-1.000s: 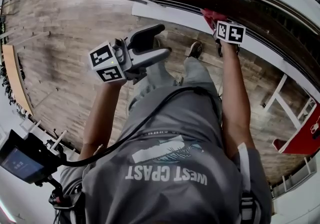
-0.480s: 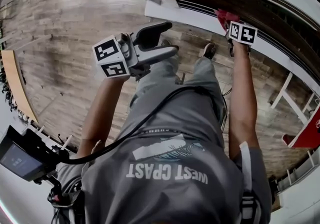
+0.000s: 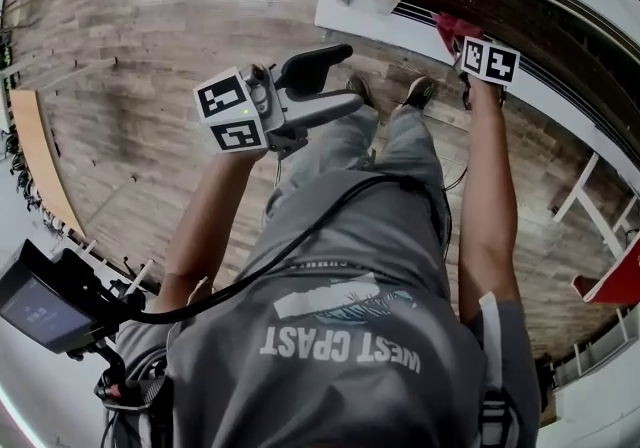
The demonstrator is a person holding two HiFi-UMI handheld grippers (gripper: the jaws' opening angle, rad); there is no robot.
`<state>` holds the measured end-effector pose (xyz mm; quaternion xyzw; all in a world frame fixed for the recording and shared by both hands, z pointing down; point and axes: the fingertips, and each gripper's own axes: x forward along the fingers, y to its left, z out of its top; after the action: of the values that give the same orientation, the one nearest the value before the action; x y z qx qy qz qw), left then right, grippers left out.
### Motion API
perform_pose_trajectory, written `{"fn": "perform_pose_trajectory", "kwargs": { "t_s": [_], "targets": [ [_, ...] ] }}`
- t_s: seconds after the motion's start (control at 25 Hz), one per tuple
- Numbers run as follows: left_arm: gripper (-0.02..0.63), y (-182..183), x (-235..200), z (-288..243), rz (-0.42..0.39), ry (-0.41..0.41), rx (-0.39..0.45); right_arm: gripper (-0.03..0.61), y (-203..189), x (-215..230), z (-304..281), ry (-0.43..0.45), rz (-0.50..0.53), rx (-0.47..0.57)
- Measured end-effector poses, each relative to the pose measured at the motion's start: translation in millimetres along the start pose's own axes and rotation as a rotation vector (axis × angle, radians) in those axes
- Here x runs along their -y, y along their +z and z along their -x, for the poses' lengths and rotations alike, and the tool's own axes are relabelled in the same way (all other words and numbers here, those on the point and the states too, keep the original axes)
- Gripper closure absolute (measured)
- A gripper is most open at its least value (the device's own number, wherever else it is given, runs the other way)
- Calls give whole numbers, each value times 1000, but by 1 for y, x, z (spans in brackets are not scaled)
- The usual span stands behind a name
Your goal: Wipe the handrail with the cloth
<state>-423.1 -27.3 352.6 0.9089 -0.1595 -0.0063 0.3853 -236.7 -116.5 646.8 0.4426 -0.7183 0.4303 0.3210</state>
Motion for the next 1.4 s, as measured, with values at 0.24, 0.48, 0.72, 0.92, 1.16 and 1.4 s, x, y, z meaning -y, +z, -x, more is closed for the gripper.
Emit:
{"fn": "perform_pose_trajectory", "kwargs": {
  "t_s": [0.24, 0.48, 0.72, 0.92, 1.16, 1.4],
  "targets": [
    [287, 10, -41, 45, 38, -16, -27, 506, 31, -84, -47, 45, 11, -13],
    [287, 1, -49, 56, 40, 15, -26, 506, 35, -131, -76, 110, 35, 10],
    [287, -7, -56, 67, 52, 45, -23, 506, 39, -148, -96, 139, 92, 12],
    [287, -8, -52, 89, 43, 78, -16, 506, 35, -167, -93, 226, 241, 79],
    [287, -13, -54, 89, 33, 117, -6, 506, 41, -221, 3, 352, 390, 189],
    [287, -4, -64, 78, 25, 140, 13, 506, 34, -330, 107, 600, 806, 270]
  ]
}}
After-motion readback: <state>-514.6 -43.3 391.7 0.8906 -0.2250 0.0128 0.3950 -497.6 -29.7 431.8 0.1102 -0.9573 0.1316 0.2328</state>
